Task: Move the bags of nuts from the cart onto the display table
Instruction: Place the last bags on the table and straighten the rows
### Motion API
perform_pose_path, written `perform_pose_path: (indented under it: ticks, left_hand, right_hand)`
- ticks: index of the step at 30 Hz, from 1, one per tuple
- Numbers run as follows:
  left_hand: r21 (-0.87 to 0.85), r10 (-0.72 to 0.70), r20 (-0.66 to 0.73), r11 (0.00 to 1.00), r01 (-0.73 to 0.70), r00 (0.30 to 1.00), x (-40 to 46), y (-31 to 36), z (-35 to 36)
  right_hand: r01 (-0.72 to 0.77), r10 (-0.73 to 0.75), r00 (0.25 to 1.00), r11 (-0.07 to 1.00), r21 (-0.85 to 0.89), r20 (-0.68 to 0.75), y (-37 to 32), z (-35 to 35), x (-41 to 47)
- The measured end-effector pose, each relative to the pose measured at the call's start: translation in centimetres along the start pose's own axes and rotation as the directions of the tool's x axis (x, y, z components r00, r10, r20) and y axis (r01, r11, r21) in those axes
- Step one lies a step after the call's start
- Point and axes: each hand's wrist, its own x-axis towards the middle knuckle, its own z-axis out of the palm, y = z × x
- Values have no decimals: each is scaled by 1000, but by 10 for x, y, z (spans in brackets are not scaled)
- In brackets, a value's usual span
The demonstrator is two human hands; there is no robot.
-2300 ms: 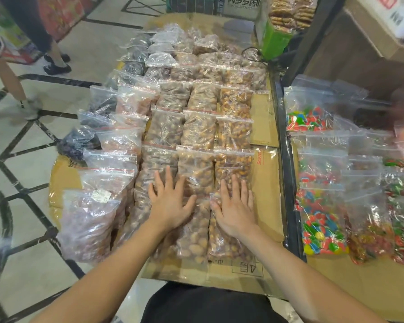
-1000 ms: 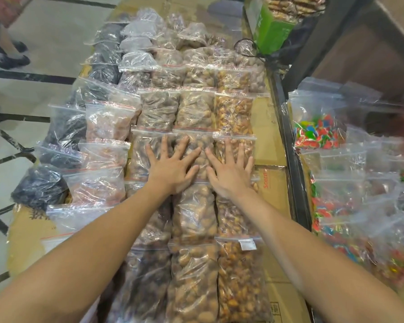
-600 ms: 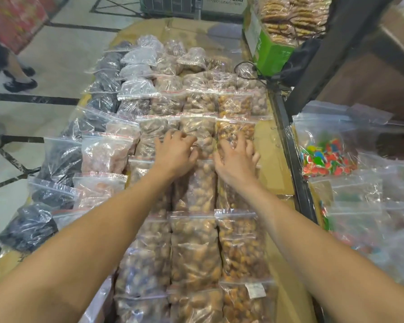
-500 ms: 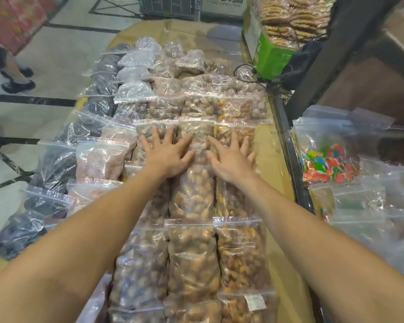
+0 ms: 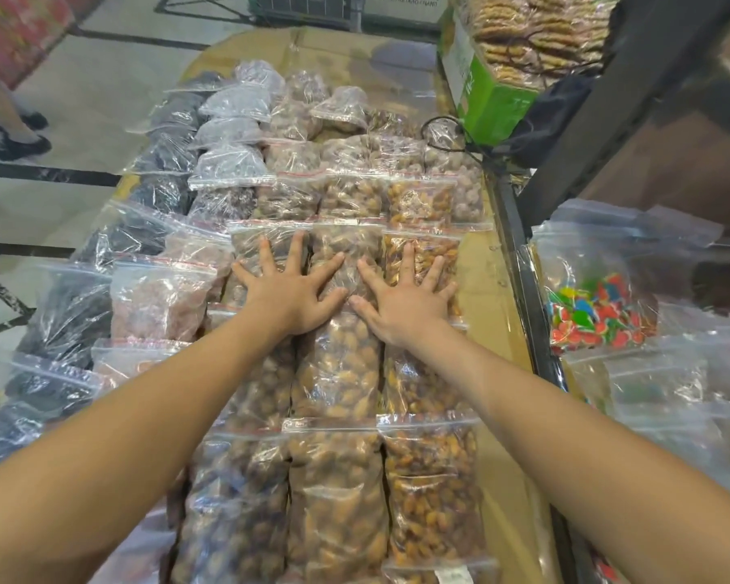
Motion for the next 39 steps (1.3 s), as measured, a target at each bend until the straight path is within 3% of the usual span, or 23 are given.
perform_pose_path:
  ticks: [5, 10, 16, 25, 30, 34, 39]
  left_hand:
    - [34, -32, 4, 999, 31, 999, -5, 13, -10]
    - [-20, 36, -191, 999, -41, 981, 19, 24, -23]
    - [-66, 58, -115, 996, -66, 992, 39, 26, 0]
    - [-44, 81, -23, 996, -82, 996, 33, 21, -2]
    - [-49, 80, -63, 995, -84, 995, 15, 11, -5]
    - [-7, 77, 1, 997, -77, 997, 6, 12, 0]
    - [-1, 52, -8, 999, -52, 999, 7, 15, 2]
  right_hand:
    - [-8, 7, 1000, 999, 38, 9, -1, -1, -3]
    - [-4, 30, 975, 993, 118, -218, 11, -20, 20]
    - [-11, 20, 983, 999, 51, -185, 19, -8, 46]
    - [-19, 31, 988, 996, 82, -150, 15, -6, 38]
    - [74, -56, 984, 992, 107, -167, 17, -1, 15]
    - [52, -44, 996, 994, 93, -81, 12, 3, 9]
    - [42, -36, 996, 996, 76, -76, 11, 4, 9]
